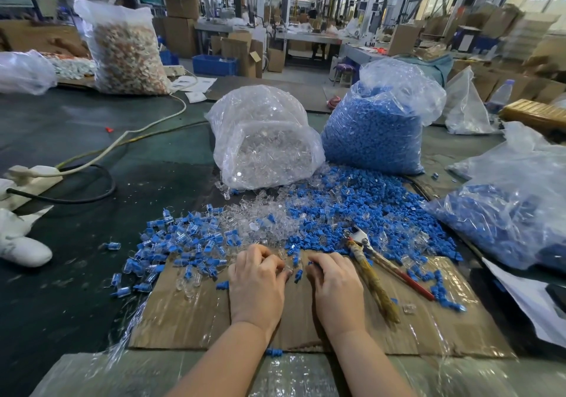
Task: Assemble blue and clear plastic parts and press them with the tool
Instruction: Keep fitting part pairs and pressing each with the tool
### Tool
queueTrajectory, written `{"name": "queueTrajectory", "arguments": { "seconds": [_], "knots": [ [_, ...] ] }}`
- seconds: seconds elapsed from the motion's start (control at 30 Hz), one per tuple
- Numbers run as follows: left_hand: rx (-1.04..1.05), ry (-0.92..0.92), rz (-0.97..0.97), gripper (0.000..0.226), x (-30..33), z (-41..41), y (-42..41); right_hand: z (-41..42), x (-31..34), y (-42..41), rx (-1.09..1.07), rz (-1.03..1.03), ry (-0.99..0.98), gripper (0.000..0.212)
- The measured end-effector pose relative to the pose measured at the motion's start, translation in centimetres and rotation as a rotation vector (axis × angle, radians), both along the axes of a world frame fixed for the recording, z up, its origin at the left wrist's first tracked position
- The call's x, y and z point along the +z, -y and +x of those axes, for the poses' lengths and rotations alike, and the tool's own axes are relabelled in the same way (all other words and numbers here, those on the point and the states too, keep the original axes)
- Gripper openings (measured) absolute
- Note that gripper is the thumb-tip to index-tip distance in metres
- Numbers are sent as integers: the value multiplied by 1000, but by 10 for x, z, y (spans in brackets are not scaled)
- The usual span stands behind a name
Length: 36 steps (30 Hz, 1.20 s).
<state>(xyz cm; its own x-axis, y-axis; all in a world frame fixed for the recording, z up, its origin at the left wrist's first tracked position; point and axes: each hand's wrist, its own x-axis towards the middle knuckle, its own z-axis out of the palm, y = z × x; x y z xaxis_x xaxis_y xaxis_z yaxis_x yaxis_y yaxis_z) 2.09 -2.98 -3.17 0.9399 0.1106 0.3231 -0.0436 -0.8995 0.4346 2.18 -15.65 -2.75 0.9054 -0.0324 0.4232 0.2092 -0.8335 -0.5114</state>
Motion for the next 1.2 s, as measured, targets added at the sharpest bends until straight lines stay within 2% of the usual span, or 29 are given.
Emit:
{"name": "queueTrajectory", "arguments": {
  "seconds": [0.13,0.33,0.5,0.67,0.8,0.93,1.2],
  "knots": [
    [-34,67,-61,25,2,-1,-1,1,-2,0,-10,-19,-27,24],
    [-144,116,-203,22,6,-5,0,1,-1,-1,-13,-20,-25,23],
    [-210,128,-215,24,7,-5,2,1,-1,-1,-14,-31,-1,25],
    [-200,104,-289,24,9,-4,2,-1,2,0,1,-36,26,26],
    [-144,83,-374,30,9,-4,0,-2,3,0,10,50,32,13],
    [-139,76,-405,15,11,-4,-1,-4,5,-1,6,94,43,3],
    [-102,72,-425,7,11,-4,-1,-5,7,-3,85,4,103,10]
  ]
}}
